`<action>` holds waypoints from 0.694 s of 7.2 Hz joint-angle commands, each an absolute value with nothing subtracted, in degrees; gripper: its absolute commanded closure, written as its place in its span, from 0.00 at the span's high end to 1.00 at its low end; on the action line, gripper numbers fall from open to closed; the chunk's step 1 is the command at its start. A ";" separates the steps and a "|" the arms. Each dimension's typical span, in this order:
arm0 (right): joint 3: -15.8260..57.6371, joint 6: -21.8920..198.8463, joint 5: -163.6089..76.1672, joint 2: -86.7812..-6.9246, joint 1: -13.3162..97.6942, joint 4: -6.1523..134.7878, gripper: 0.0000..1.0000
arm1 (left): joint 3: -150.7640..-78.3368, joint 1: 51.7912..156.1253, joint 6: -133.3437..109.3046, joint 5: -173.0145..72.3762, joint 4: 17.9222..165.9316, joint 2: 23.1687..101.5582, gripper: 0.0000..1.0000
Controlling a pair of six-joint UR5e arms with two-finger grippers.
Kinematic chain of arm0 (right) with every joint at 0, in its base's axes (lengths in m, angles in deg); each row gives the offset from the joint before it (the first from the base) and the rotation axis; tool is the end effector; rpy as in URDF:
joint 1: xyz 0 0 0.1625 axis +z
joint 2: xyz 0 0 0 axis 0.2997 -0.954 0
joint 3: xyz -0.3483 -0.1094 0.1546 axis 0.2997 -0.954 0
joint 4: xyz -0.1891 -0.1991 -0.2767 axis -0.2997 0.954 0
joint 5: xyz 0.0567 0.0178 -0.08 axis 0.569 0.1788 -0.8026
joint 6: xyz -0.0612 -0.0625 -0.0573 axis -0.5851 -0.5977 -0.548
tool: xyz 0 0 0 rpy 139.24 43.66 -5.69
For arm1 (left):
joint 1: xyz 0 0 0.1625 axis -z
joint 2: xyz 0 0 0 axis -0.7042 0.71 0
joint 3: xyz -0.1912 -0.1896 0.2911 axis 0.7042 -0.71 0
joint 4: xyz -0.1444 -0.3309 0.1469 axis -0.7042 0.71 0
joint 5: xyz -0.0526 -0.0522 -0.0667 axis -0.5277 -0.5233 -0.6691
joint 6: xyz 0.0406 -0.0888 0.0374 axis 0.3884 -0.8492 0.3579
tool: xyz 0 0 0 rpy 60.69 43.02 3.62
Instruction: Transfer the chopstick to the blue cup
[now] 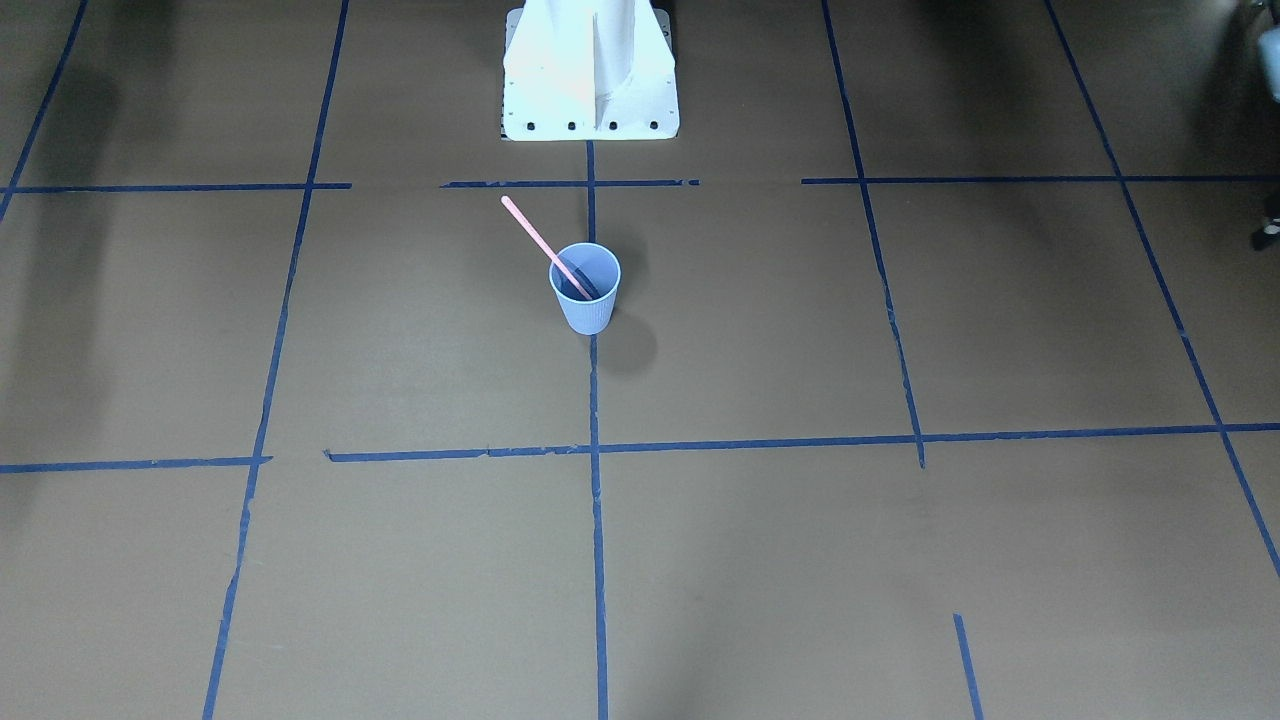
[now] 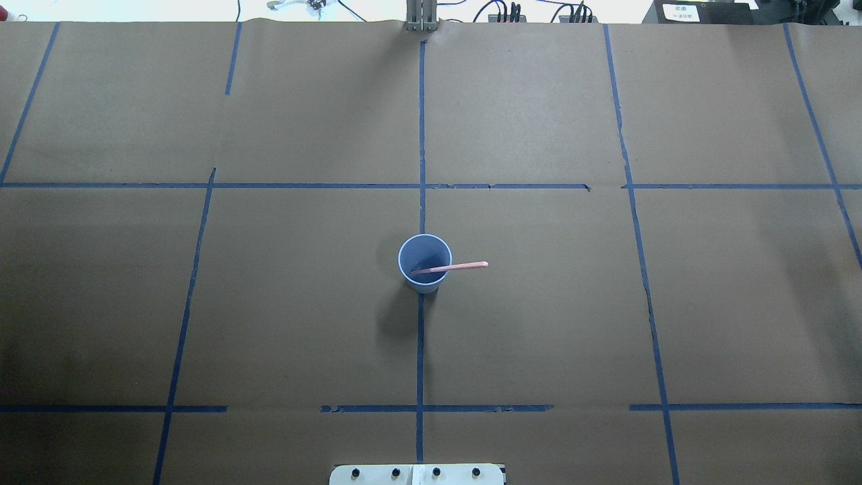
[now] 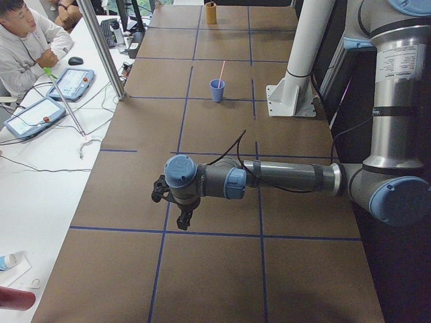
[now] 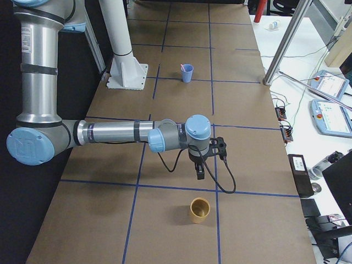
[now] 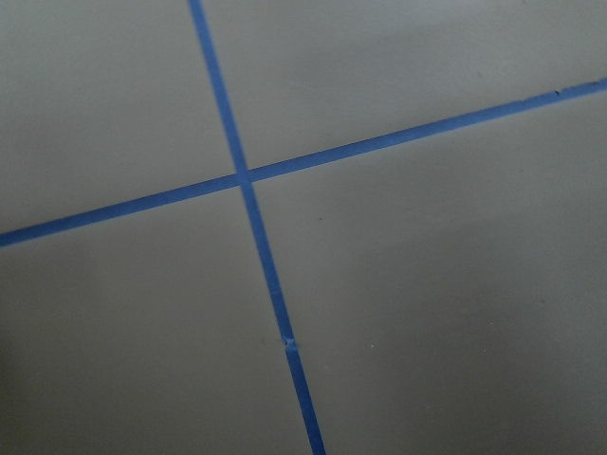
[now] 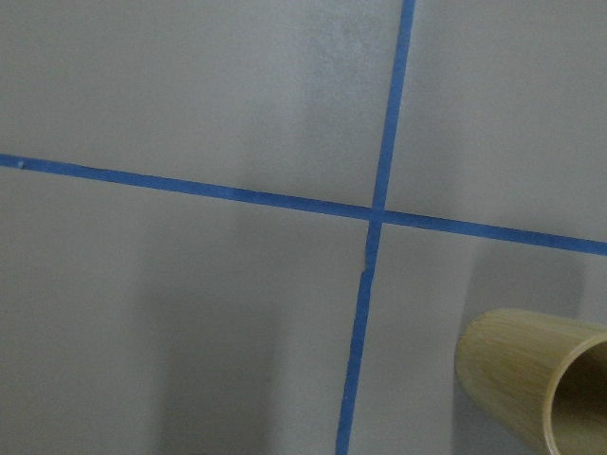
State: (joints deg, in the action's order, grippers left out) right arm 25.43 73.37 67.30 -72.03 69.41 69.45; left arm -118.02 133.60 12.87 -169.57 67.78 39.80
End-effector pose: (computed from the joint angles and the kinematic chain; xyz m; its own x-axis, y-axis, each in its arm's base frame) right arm 0.0361 -0.4460 0.5974 0.7119 -0.1429 0.6876 0.0368 0.9853 0.1667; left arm -0.0431 -0.4503 0.6088 0.6177 0.2366 -0.7500 -0.1314 0.9713 0.1982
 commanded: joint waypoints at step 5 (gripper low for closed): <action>25.20 70.22 67.20 -69.76 70.18 78.36 1.00 | -121.92 134.41 12.64 -163.87 50.31 44.87 1.00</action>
